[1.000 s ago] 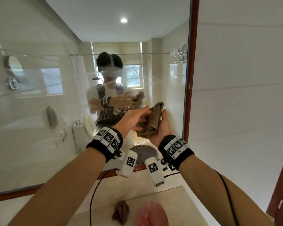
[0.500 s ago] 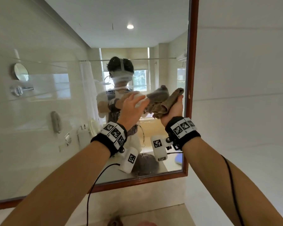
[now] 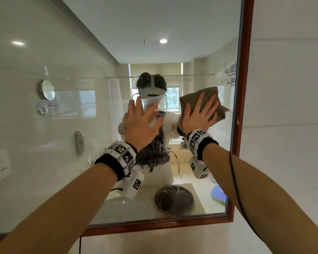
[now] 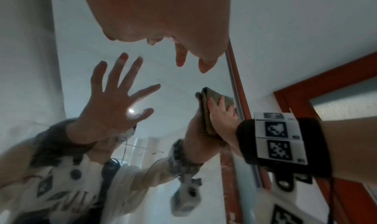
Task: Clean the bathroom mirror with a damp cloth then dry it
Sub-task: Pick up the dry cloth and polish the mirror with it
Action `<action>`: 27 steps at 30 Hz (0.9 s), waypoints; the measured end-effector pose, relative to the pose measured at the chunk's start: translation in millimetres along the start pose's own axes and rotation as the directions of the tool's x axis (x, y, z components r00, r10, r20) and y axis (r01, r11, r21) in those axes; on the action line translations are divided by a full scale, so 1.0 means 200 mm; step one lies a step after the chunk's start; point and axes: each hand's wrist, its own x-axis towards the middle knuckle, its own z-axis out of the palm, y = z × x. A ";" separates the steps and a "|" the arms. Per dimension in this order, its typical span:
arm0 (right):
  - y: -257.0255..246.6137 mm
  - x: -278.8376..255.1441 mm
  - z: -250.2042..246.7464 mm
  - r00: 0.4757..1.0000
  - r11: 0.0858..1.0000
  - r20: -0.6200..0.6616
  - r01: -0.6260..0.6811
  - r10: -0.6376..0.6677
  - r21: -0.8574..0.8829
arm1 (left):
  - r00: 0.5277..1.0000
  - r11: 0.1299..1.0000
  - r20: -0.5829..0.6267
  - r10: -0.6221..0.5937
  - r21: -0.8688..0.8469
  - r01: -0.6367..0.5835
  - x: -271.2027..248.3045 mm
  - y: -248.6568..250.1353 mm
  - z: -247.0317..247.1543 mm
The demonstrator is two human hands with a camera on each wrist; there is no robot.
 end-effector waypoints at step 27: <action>-0.97 -0.78 0.25 0.700 0.718 0.233 0.696 -0.675 -0.010 | 0.970 0.965 -0.202 -0.135 0.196 0.175 -0.08 -0.95 -0.48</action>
